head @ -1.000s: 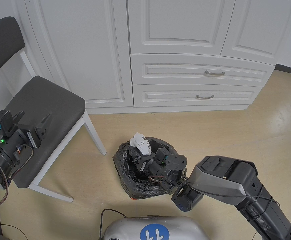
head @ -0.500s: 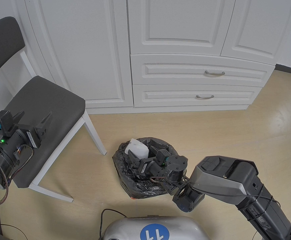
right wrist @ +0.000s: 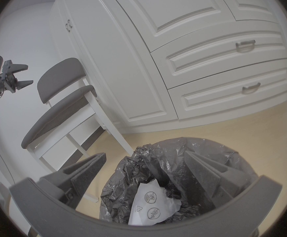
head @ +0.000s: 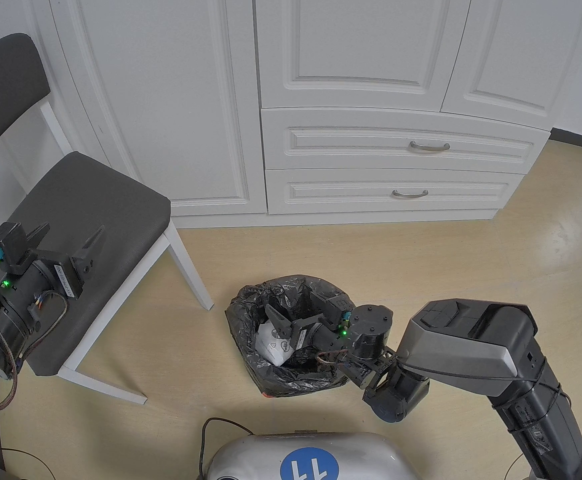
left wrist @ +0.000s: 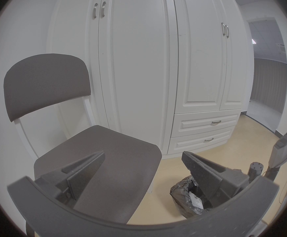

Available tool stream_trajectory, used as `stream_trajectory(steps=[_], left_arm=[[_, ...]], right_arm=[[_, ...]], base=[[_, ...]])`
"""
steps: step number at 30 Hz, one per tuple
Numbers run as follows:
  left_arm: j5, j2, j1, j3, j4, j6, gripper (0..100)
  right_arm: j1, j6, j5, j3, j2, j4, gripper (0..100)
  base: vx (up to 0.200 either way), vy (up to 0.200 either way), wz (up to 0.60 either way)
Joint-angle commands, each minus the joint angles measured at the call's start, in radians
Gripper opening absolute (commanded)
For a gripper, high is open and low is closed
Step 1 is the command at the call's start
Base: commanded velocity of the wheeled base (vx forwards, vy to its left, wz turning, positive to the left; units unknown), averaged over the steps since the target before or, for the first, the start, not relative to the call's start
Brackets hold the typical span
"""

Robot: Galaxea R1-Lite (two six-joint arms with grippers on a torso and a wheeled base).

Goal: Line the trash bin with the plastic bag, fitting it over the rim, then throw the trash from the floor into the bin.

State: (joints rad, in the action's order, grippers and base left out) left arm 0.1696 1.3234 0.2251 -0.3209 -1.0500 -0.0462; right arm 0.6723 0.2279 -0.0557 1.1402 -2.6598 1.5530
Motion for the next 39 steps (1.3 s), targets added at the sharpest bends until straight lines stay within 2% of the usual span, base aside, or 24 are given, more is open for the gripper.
stream_trajectory(steps=[1,5,6,7,8,12,18,23,26,27,30,36,39], left_arm=[[0.001,0.003,0.002,0.003,-0.001,0.000,100],[0.001,0.011,0.000,0.003,0.001,-0.004,100],[0.002,0.014,-0.010,0.000,-0.001,-0.027,100],[0.002,0.014,-0.016,0.000,-0.001,-0.035,100],[0.002,0.005,-0.052,0.005,-0.001,-0.064,100],[0.005,-0.018,-0.069,0.017,-0.015,-0.086,100],[0.010,-0.061,-0.078,0.037,-0.022,-0.121,100],[0.008,-0.158,-0.147,-0.040,-0.013,-0.132,100],[0.010,-0.190,-0.156,-0.049,-0.013,-0.126,100],[0.010,-0.220,-0.161,-0.046,-0.010,-0.123,100],[0.011,-0.274,-0.161,-0.038,-0.007,-0.107,100],[0.044,-0.368,-0.161,-0.047,0.015,-0.080,100],[0.051,-0.417,-0.161,-0.050,0.044,-0.075,100]], right_arm=[[-0.013,-0.030,-0.001,-0.069,0.077,-0.010,100],[-0.039,-0.065,-0.006,-0.143,0.175,-0.137,100],[-0.073,-0.091,-0.010,-0.175,0.239,-0.217,100],[-0.079,-0.094,-0.012,-0.180,0.251,-0.232,100],[-0.105,-0.104,-0.012,-0.208,0.333,-0.329,100],[-0.119,-0.091,-0.012,-0.238,0.501,-0.473,100],[-0.120,-0.088,-0.039,-0.378,0.673,-0.453,100],[-0.148,-0.094,-0.062,-0.470,0.856,-0.449,100],[-0.148,-0.091,-0.105,-0.493,0.919,-0.447,100],[-0.146,-0.088,-0.159,-0.507,0.962,-0.445,100],[-0.145,-0.088,-0.233,-0.540,1.051,-0.415,100],[-0.129,-0.105,-0.282,-0.659,1.272,-0.367,100],[-0.125,-0.133,-0.340,-0.723,1.410,-0.378,100]], base=[[0.000,0.000,0.00],[0.000,0.000,0.00],[0.000,0.000,0.00],[0.000,0.000,0.00],[0.000,0.000,0.00],[0.000,0.000,0.00],[0.000,0.000,0.00],[0.000,0.000,0.00],[0.000,0.000,0.00],[0.000,0.000,0.00],[0.000,0.000,0.00],[0.000,0.000,0.00],[0.000,0.000,0.00]])
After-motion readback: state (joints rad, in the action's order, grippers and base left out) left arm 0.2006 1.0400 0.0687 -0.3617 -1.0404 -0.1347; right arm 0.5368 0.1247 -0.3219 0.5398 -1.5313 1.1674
